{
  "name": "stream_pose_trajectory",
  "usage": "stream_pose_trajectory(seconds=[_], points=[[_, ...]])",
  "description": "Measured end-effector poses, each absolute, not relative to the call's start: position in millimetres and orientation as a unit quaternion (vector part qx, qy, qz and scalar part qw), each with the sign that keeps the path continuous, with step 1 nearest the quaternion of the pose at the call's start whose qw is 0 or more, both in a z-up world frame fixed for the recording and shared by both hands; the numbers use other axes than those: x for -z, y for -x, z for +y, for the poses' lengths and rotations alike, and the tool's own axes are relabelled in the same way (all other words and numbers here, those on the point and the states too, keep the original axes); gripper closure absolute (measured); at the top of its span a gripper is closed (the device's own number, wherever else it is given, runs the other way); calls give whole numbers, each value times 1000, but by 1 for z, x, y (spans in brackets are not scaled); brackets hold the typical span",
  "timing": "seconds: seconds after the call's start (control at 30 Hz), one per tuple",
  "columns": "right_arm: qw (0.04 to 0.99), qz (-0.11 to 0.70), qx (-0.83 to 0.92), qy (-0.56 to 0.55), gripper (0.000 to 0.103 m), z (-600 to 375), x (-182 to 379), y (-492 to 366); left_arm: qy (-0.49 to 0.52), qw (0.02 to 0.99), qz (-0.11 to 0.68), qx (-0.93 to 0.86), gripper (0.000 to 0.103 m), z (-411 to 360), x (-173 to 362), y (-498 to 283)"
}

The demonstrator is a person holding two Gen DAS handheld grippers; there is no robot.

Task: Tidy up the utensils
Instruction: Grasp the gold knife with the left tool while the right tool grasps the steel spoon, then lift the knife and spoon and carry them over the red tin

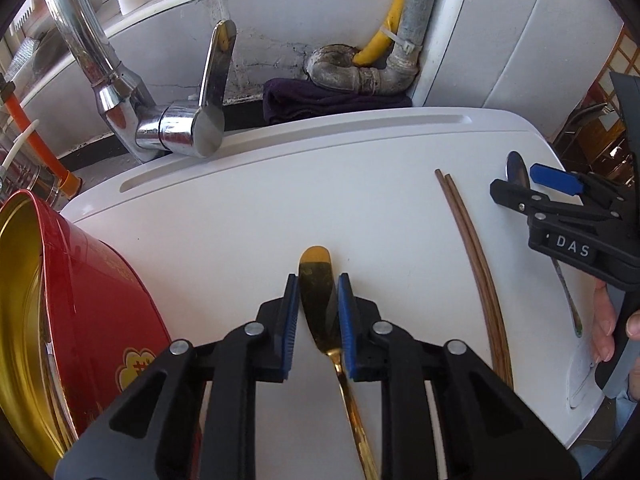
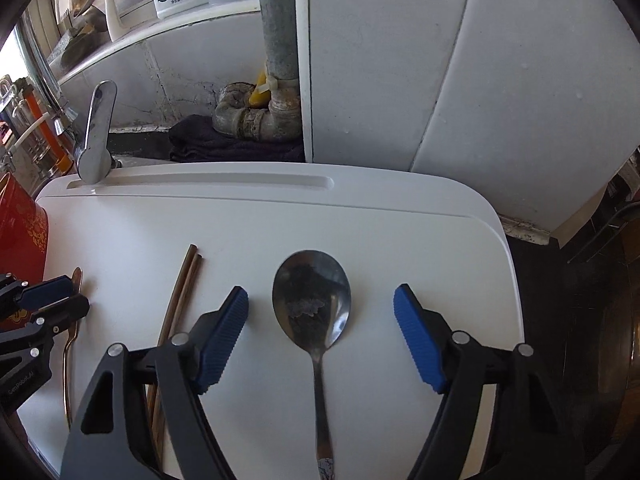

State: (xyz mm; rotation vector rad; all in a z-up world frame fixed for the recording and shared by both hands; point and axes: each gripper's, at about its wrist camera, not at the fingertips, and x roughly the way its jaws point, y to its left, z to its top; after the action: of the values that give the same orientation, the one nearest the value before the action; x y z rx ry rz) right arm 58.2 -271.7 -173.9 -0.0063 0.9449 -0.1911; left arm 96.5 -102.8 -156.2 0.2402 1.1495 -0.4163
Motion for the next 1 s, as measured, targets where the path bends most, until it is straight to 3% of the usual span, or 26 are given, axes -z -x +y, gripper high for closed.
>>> stream_pose_trajectory(seconds=[0.03,1.0], points=[[885,456,95,1,65,-273,172,-58,-104,813,539,193,85,-101,156,-97],[908,400,79,-102,65,-292,129,25,-14,833,500,238,85,-80,101,-56]])
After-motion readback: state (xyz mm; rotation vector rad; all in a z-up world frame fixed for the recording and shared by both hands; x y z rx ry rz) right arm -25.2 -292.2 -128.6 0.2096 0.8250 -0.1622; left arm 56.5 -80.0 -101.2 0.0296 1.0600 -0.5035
